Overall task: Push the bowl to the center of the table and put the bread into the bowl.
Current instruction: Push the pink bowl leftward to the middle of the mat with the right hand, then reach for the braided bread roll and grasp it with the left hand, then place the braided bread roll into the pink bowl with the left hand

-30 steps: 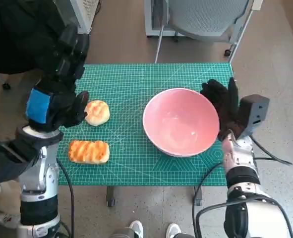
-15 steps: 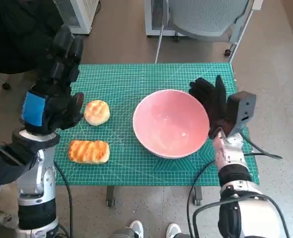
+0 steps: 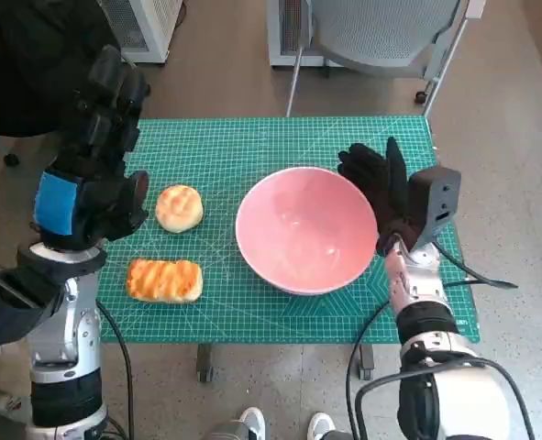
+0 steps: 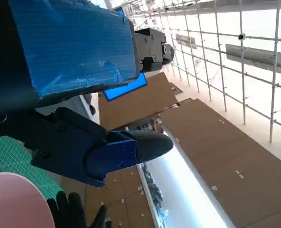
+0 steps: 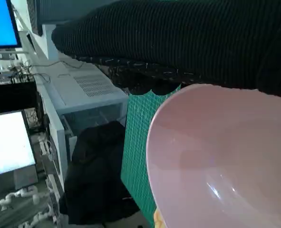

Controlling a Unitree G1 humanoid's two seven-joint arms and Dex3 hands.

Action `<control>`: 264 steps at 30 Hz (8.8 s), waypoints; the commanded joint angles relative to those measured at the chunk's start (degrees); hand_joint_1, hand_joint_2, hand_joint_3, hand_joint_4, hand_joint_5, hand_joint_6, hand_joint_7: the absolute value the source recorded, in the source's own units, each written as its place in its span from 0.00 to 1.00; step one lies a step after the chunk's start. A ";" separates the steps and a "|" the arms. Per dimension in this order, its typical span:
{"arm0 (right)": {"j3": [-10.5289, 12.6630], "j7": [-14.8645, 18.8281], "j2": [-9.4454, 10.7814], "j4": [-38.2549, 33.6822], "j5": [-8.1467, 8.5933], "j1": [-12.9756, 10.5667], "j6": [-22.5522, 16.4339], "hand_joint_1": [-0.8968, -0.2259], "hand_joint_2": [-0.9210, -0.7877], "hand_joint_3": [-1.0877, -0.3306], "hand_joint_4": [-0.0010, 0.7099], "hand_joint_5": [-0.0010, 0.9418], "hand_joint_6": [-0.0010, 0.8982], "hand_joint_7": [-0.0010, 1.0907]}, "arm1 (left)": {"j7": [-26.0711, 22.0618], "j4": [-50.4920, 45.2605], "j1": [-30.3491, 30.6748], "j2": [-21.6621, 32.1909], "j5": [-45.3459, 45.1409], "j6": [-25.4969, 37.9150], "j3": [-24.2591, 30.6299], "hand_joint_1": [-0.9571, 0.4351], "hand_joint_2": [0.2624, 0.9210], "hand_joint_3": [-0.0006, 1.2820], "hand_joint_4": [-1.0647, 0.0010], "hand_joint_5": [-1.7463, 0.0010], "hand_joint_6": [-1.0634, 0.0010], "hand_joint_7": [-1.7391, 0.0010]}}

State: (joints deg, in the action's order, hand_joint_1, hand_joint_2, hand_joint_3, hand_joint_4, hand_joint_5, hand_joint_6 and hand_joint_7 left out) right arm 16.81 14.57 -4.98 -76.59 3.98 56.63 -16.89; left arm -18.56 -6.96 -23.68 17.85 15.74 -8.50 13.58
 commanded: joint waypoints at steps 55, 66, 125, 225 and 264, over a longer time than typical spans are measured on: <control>3.33 18.95 -5.41 3.68 4.42 3.56 -18.59 0.18 0.00 0.39 0.29 0.00 0.33 0.00 | -0.17 3.31 -0.90 0.38 -0.35 -2.19 0.59 0.25 1.00 0.45 1.00 1.00 1.00 0.89; 5.69 33.71 -4.21 7.93 12.98 3.35 -25.43 0.17 0.00 0.41 0.25 0.00 0.30 0.00 | -0.56 3.73 -1.26 0.61 0.30 -2.40 0.61 0.25 1.00 0.45 1.00 1.00 1.00 0.90; 5.34 43.96 -4.52 9.69 18.73 2.72 -26.63 0.23 0.00 0.41 0.28 0.00 0.29 0.00 | -22.34 -37.68 11.02 30.09 -50.49 59.24 -24.17 0.64 0.64 0.00 0.86 1.00 0.67 0.99; 5.32 49.25 -4.07 11.90 21.13 1.67 -25.19 0.28 0.00 0.40 0.26 0.00 0.29 0.00 | -13.16 -1.19 6.22 15.54 -68.52 43.41 -32.24 0.69 0.86 0.19 0.40 0.22 0.35 0.44; 5.47 49.76 -3.80 11.68 21.34 2.11 -25.15 0.27 0.00 0.40 0.27 0.00 0.29 0.00 | -21.49 -21.64 -0.80 17.05 -67.72 42.58 -23.48 0.69 0.85 0.19 0.39 0.20 0.31 0.49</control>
State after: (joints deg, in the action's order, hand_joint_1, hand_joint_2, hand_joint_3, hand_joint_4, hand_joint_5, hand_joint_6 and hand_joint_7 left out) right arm 22.27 63.95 -8.82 -64.66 24.99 59.89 -42.66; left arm -38.84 -26.45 -21.98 34.32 -52.46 34.78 -10.84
